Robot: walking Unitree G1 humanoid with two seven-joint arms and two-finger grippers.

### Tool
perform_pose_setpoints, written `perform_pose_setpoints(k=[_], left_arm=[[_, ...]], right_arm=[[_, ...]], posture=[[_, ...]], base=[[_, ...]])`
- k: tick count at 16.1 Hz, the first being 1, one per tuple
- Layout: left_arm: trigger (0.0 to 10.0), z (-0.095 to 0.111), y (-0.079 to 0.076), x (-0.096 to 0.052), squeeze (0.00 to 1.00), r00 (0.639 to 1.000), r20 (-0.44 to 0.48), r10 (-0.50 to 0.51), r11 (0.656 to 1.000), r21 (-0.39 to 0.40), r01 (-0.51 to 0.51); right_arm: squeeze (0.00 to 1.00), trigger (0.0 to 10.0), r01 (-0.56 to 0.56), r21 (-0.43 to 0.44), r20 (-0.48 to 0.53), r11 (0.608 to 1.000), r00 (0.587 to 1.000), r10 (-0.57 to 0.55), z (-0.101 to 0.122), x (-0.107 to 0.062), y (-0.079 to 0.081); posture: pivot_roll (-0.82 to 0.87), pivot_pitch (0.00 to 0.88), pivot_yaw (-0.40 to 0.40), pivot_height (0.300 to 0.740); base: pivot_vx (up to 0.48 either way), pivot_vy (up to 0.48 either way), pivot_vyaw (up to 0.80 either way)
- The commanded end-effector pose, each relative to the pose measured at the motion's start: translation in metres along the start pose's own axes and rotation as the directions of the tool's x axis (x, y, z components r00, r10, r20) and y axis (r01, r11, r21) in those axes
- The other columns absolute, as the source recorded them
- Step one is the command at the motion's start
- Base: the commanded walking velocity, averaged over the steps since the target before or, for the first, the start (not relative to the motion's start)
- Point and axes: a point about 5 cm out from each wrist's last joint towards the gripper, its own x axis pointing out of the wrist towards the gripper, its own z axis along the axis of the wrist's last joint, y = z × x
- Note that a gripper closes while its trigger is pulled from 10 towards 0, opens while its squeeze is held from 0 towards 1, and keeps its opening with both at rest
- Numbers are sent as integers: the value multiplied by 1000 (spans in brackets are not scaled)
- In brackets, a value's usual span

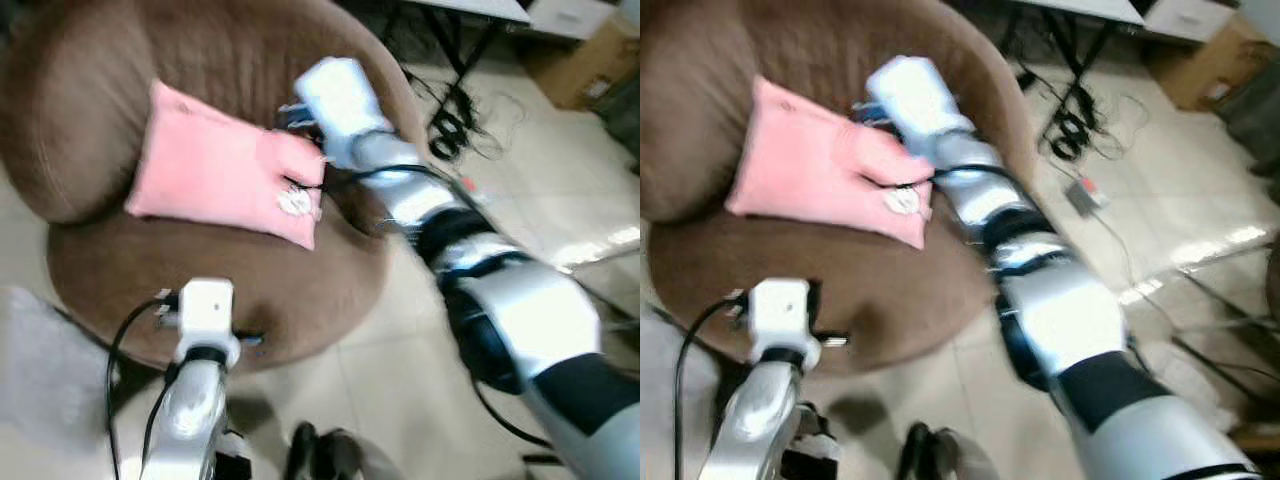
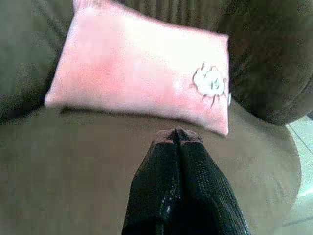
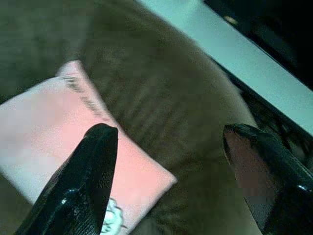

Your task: Move the pillow to the sofa from floor

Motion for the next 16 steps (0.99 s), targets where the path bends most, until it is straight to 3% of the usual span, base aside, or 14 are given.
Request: perform_pose_setpoints(k=[1, 3, 5, 8, 9, 11, 13, 15, 16], left_arm=[[10000, -5, -8, 4, 0, 998, -20, -59, 998, -11, 58], [10000, -5, -6, 17, 0, 995, -18, -95, 995, 4, 95], [10000, -3, -3, 30, 0, 988, -16, -150, 988, 35, 151], [10000, -4, 4, 36, 0, 980, -30, -197, 978, 65, 198], [10000, -4, 9, 42, 0, 977, -40, -209, 975, 66, 211], [10000, -3, 10, 47, 0, 974, -38, -223, 971, 76, 226], [10000, -3, 11, 58, 0, 974, -38, -225, 970, 83, 227], [10000, -6, 13, 65, 0, 973, -51, -227, 973, 28, 228], [10000, -8, 13, 66, 0, 973, -59, -225, 974, 13, 226]], right_arm=[[0, 10000, 34, 45, -21, 998, 999, -33, -17, -8, -13], [0, 10000, 82, 64, -40, 995, 996, -79, -34, -18, -27], [0, 10000, 158, 97, -90, 983, 985, -150, -67, -39, -43], [0, 10000, 242, 141, -152, 960, 963, -221, -102, -62, -47], [0, 10000, 280, 160, -175, 946, 952, -252, -120, -76, -41], [0, 10000, 316, 187, -192, 930, 940, -281, -135, -89, -34], [0, 10000, 396, 239, -228, 887, 910, -345, -157, -112, -25], [0, 10000, 474, 297, -278, 829, 873, -400, -182, -148, -7], [0, 10000, 484, 288, -311, 826, 863, -398, -193, -166, 0]], posture=[[312, 56, -194, 740], [273, 28, -155, 740], [236, 15, -99, 740], [197, 8, -24, 740], [168, 0, 16, 740], [153, 0, 29, 740], [125, 0, 43, 740], [106, 0, 42, 740], [107, 0, 37, 740]], base=[[0, 0, 0], [0, 0, 0], [0, 0, 0], [0, 0, 0], [0, 0, 0], [0, 0, 0], [0, 0, 0], [0, 0, 0], [0, 0, 0]])
